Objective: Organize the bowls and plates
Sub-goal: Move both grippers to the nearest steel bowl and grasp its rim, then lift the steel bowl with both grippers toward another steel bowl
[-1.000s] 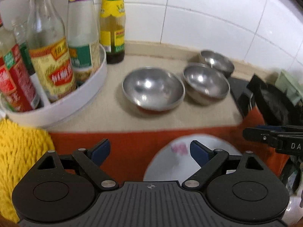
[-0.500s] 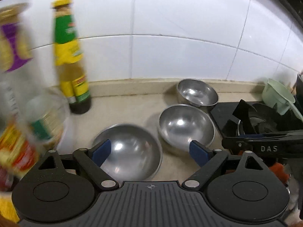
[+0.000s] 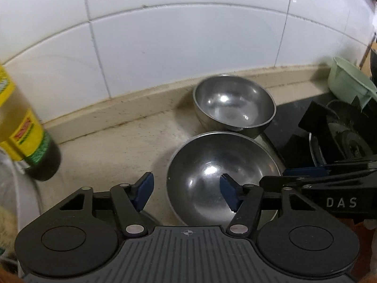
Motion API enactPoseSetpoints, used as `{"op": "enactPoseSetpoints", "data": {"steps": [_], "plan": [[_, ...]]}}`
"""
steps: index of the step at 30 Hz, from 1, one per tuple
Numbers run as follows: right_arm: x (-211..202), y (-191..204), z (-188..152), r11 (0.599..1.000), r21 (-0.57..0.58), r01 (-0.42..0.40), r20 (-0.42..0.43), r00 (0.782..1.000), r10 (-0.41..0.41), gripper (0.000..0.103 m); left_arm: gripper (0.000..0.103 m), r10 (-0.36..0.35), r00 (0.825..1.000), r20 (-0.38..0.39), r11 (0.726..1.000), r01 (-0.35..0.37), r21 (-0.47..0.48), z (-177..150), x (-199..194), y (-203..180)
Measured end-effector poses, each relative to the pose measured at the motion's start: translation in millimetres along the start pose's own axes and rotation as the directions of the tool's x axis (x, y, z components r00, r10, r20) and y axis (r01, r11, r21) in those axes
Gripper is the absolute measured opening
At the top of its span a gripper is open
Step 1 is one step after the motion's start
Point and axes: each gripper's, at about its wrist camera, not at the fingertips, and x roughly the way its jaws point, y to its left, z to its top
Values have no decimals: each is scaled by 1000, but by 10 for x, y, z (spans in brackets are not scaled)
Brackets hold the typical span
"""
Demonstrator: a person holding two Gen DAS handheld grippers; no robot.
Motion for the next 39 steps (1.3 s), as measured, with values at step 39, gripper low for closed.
{"op": "enactPoseSetpoints", "data": {"steps": [39], "plan": [[-341,-10,-187,994,90,-58,-23,998,60,20,61,-72,997,-37,994,74,74,-115,-106,-331]]}}
